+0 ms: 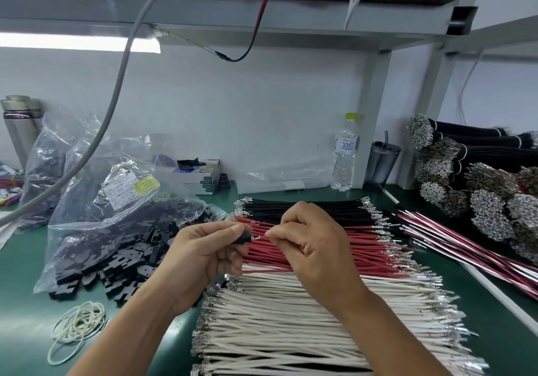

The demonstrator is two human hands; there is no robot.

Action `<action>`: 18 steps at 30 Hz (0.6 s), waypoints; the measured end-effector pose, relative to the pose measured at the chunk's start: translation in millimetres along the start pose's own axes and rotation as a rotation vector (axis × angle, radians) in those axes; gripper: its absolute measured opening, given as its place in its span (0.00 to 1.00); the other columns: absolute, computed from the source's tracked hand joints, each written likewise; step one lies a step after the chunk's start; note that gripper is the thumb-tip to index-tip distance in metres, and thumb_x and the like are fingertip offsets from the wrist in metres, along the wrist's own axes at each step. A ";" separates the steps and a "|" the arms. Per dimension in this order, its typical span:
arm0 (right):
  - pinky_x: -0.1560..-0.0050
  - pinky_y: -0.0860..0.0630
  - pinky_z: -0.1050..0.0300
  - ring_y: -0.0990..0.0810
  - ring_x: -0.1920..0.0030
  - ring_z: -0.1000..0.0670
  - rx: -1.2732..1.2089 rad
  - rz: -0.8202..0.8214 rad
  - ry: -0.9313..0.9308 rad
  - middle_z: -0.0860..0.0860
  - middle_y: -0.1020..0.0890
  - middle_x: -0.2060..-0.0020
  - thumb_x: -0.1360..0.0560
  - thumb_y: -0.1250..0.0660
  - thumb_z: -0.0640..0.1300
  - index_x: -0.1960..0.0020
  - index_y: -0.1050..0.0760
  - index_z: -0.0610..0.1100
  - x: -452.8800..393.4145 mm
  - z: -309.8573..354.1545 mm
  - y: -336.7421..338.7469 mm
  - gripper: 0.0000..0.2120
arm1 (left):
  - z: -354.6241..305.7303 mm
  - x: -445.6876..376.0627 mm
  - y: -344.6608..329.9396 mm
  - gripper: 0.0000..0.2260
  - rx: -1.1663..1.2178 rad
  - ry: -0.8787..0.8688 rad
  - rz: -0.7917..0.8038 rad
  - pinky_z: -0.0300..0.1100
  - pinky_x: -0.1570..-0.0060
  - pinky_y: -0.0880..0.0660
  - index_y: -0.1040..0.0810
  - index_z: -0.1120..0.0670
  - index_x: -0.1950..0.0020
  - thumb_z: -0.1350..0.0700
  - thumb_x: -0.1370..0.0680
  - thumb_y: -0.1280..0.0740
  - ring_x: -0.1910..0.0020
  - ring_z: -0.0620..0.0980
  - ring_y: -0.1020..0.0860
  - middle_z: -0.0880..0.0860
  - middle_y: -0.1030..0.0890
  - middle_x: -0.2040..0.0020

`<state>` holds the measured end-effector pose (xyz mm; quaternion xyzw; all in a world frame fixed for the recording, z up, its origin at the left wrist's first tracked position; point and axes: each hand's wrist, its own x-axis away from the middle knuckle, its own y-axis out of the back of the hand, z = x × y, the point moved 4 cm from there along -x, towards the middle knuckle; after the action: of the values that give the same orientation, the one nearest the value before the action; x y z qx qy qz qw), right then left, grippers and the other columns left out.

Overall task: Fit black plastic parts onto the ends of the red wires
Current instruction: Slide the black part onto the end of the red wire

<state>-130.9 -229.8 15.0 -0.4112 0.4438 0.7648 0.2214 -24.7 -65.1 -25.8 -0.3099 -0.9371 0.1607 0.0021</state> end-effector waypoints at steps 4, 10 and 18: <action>0.64 0.25 0.54 0.27 0.59 0.53 0.135 0.013 0.072 0.55 0.25 0.60 0.22 0.29 0.44 0.51 0.16 0.44 2.7 10.9 -9.4 0.04 | 1.1 1.0 -4.1 0.15 0.027 0.031 -0.018 0.42 0.69 0.19 0.14 0.64 0.47 0.55 0.28 0.26 0.70 0.52 0.19 0.62 0.17 0.60; 0.59 0.24 0.57 0.24 0.58 0.56 0.071 0.027 -0.081 0.57 0.24 0.59 0.23 0.28 0.45 0.52 0.16 0.47 2.9 0.4 -9.4 0.03 | -18.3 8.5 -7.2 0.14 -0.304 -0.206 -0.091 0.41 0.62 0.16 0.11 0.53 0.50 0.58 0.35 0.21 0.61 0.54 0.14 0.60 0.12 0.56; 0.56 0.23 0.52 0.23 0.57 0.56 -0.014 0.137 -0.123 0.56 0.23 0.59 0.24 0.28 0.44 0.54 0.17 0.46 1.5 5.2 -19.4 0.02 | -17.8 10.1 -4.4 0.10 -0.330 -0.197 -0.075 0.42 0.60 0.16 0.11 0.54 0.54 0.59 0.34 0.21 0.62 0.57 0.13 0.63 0.13 0.59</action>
<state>-120.3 -215.5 5.5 -0.3335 0.4510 0.8052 0.1924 -33.6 -57.3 -8.6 -0.2535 -0.9573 0.0341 -0.1346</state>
